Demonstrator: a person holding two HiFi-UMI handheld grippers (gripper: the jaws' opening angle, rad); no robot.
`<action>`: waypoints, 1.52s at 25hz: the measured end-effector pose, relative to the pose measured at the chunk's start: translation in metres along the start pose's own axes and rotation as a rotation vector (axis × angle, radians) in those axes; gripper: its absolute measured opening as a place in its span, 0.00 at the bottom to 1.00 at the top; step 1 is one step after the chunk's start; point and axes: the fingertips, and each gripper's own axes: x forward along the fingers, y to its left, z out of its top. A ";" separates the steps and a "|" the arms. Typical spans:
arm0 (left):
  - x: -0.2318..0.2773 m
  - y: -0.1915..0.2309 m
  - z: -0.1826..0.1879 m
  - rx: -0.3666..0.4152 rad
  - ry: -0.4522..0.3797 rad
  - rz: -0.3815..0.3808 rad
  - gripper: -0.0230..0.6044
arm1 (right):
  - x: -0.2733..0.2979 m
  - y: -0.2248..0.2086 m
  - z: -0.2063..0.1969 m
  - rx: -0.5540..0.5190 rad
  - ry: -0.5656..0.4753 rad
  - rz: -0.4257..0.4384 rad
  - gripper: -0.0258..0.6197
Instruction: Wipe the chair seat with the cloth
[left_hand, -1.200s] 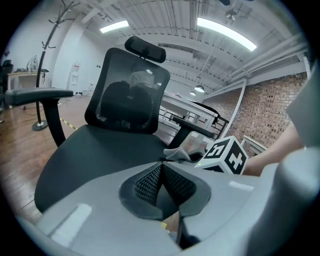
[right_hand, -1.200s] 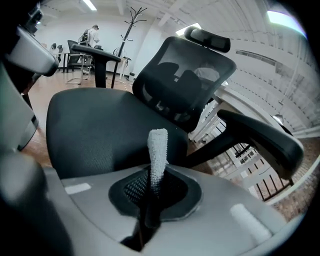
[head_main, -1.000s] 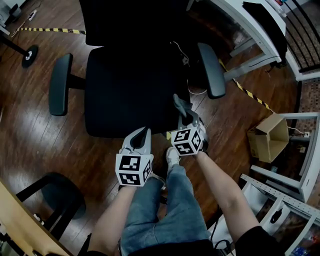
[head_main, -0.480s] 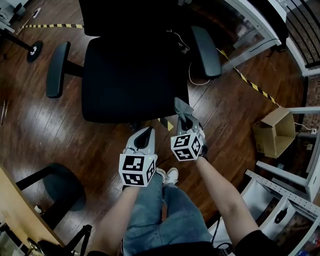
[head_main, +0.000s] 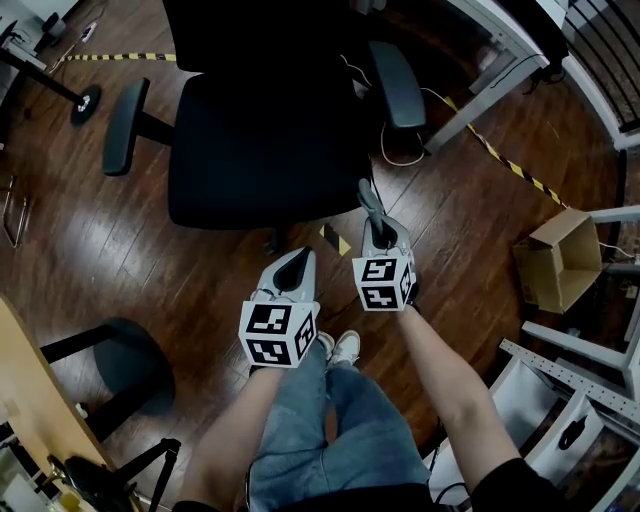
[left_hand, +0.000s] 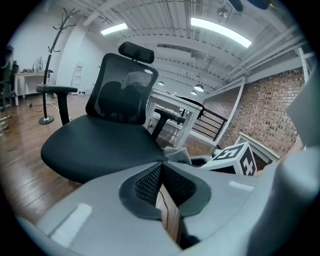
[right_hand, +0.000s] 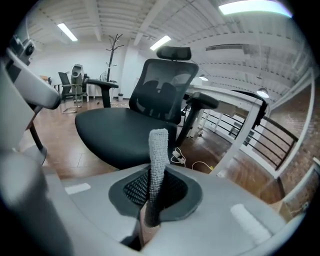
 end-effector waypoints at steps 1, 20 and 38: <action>-0.004 -0.003 0.002 -0.003 -0.006 0.009 0.04 | -0.004 -0.005 -0.003 0.034 -0.001 -0.006 0.05; -0.023 0.054 -0.005 -0.050 -0.034 0.047 0.04 | 0.003 0.002 -0.022 0.285 0.009 -0.133 0.05; -0.091 0.188 -0.016 -0.033 0.006 0.094 0.04 | 0.022 0.168 0.023 0.394 -0.032 -0.093 0.05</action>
